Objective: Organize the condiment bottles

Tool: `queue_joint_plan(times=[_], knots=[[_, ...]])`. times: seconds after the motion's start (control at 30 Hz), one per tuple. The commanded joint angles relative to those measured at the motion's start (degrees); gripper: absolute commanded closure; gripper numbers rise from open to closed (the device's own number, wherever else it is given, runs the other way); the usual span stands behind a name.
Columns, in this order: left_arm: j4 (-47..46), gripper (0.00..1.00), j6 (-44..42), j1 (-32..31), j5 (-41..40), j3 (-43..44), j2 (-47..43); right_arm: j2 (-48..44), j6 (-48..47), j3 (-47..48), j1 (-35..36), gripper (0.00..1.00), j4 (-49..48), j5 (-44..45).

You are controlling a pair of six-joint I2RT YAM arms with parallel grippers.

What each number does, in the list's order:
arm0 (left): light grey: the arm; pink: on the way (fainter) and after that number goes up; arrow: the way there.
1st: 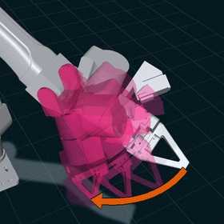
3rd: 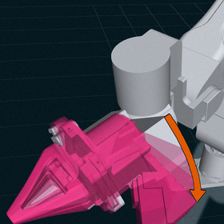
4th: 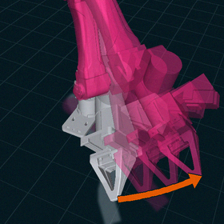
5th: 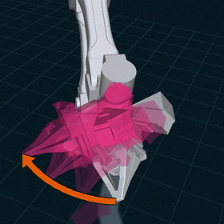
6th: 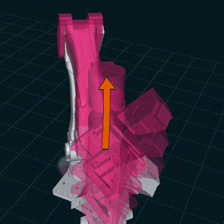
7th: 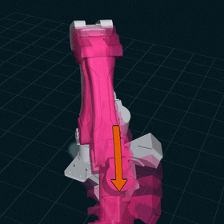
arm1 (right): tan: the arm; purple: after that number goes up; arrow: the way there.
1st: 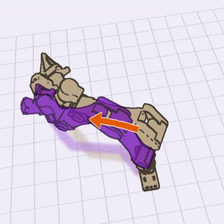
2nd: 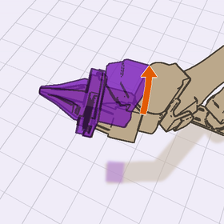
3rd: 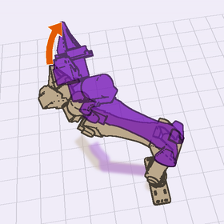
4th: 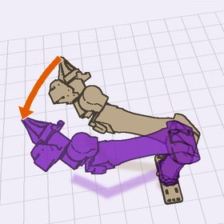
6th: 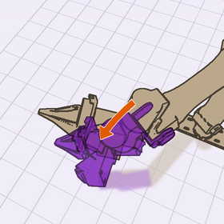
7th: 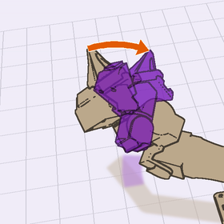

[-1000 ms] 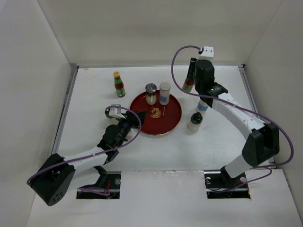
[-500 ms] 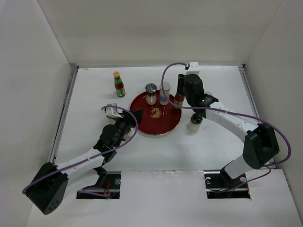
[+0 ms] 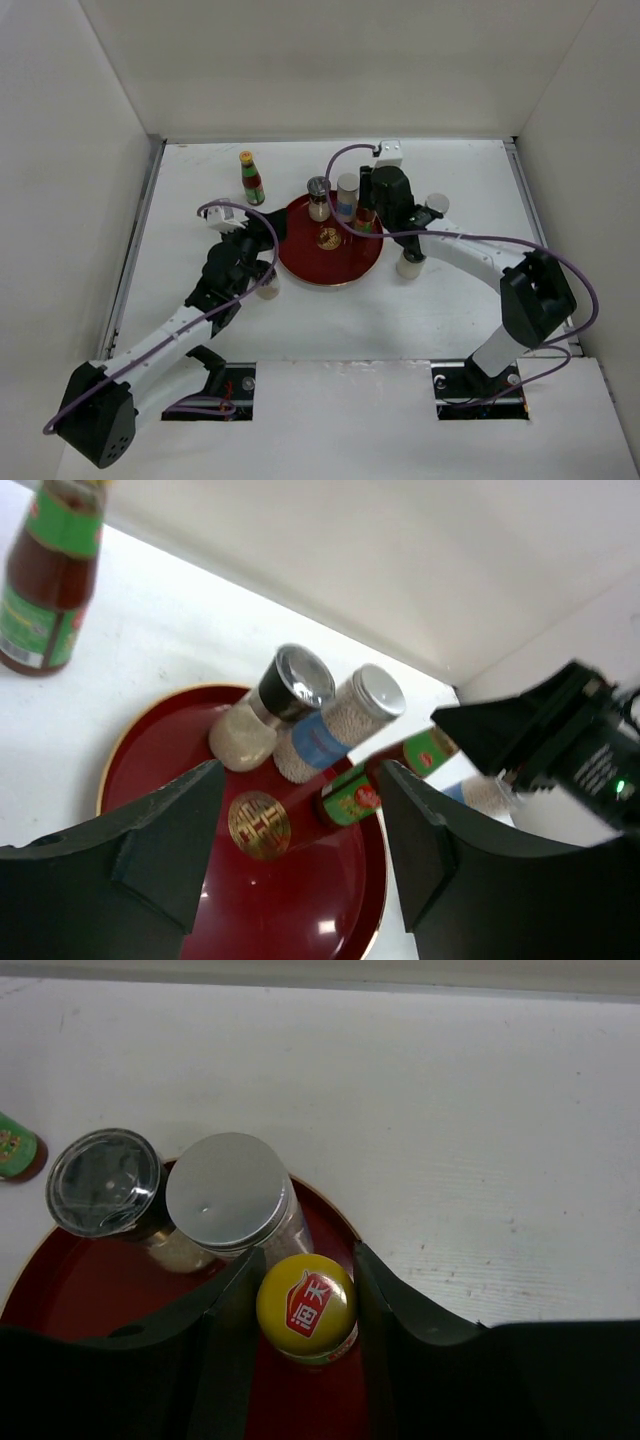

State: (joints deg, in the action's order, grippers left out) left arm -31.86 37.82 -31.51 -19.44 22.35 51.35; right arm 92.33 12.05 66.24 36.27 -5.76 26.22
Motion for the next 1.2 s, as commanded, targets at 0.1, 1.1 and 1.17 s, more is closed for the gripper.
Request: queue_joint_plan(times=[0.1,1.1,1.17], knots=[[7.9,0.32,-0.4,4.3,-3.3,8.6,0.9,-2.2,-0.3,-1.4,1.8,0.42,-11.4,2.1],[43.2,0.32,-16.2,18.8,1.3,57.9,39.0,-33.1,15.5,-33.3,4.5,0.08,-18.0,-7.5],[45.7,0.33,-18.0,18.7,0.9,60.7,41.5,-32.8,15.5,-33.4,4.5,0.08,-18.1,-7.6]])
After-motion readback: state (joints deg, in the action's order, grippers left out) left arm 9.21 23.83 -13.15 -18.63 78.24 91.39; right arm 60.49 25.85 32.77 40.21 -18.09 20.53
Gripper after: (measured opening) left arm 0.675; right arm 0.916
